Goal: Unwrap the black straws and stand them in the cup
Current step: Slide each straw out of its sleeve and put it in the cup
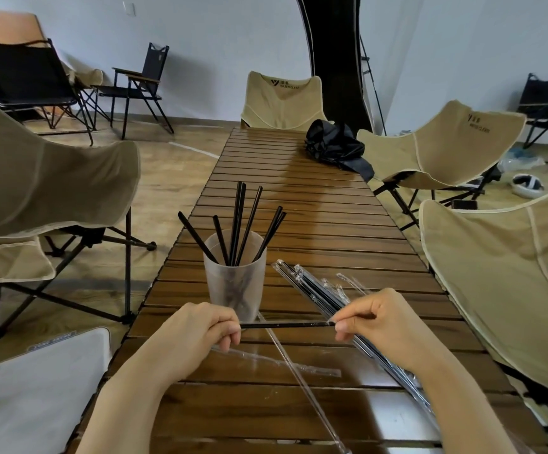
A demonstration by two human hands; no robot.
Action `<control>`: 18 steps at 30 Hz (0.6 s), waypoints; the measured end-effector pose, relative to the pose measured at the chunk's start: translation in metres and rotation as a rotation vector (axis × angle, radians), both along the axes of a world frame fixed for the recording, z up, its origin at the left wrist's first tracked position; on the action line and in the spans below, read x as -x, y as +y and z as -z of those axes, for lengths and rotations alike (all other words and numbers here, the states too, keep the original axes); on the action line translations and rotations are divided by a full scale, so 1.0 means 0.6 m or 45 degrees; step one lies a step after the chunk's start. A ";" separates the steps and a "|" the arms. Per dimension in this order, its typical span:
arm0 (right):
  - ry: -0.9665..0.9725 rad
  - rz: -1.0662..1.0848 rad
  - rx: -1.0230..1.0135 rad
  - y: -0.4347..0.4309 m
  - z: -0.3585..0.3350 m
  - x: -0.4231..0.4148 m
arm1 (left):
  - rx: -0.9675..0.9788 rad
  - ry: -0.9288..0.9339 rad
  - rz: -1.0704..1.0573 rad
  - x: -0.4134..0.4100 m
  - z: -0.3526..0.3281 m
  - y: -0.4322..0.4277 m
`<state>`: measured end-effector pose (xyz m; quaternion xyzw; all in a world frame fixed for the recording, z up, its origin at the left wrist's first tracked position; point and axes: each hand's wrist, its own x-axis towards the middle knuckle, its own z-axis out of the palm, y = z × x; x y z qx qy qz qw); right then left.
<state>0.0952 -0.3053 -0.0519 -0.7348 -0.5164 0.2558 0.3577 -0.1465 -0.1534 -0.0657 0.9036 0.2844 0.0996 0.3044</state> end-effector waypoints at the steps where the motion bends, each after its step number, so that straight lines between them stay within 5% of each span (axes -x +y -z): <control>1: 0.005 0.003 -0.012 0.001 0.000 0.001 | 0.009 0.005 0.002 -0.001 0.000 -0.001; 18: -0.096 0.001 0.107 -0.002 0.003 -0.006 | -0.054 0.096 -0.094 0.002 0.000 0.003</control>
